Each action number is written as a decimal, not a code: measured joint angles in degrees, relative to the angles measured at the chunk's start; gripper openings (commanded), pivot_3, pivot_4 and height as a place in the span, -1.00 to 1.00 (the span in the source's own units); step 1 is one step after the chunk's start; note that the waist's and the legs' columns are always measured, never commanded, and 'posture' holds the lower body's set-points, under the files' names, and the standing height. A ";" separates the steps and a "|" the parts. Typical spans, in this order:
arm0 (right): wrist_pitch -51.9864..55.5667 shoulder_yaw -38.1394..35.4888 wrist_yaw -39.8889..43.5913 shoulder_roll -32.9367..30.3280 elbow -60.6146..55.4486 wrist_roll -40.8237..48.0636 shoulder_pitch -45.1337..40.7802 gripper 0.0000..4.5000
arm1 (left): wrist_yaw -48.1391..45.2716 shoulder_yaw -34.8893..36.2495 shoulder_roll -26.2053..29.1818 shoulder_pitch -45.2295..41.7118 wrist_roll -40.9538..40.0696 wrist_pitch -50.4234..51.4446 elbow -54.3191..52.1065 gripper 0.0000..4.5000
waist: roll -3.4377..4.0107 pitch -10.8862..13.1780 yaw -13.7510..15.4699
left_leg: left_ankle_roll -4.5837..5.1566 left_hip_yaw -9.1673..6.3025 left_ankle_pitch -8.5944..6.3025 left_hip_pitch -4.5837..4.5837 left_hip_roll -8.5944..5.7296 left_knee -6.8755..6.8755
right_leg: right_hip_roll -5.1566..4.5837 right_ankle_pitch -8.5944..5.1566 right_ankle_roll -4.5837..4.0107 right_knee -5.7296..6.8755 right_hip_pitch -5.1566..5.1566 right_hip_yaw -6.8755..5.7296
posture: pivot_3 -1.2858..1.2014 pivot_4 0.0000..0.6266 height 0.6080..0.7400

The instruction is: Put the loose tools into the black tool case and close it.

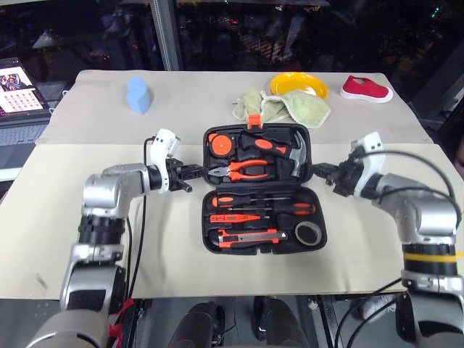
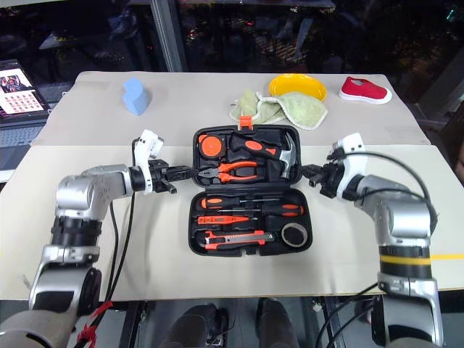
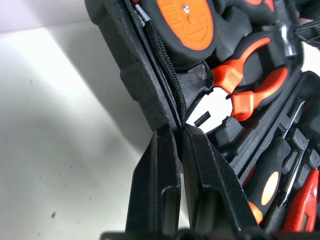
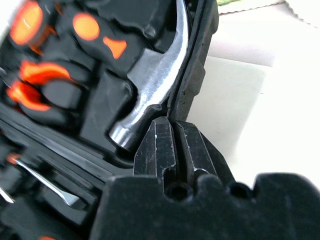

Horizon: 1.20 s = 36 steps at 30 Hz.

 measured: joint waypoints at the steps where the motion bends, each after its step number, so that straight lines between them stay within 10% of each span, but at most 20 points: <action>1: -1.89 0.25 -0.52 0.98 -0.01 -0.81 1.00 -1.00 | 0.41 -0.07 -0.05 1.78 0.08 -1.15 -1.26 -0.99 | 0.01 0.00 -0.04 | -0.01 0.02 0.01 -0.01 0.00 0.00 | 0.04 0.00 0.00 -0.02 0.00 -0.07 | 0.03 -0.52 0.88; 36: -68.54 6.72 -18.11 1.28 0.03 -32.77 22.04 -1.00 | 22.58 -3.11 -5.13 21.91 19.51 -59.75 -1.18 -0.99 | 0.01 0.02 0.26 | -0.64 0.09 -0.09 1.15 0.05 -0.14 | 0.13 0.04 -0.09 -0.33 1.08 0.27 | 0.03 -0.52 0.88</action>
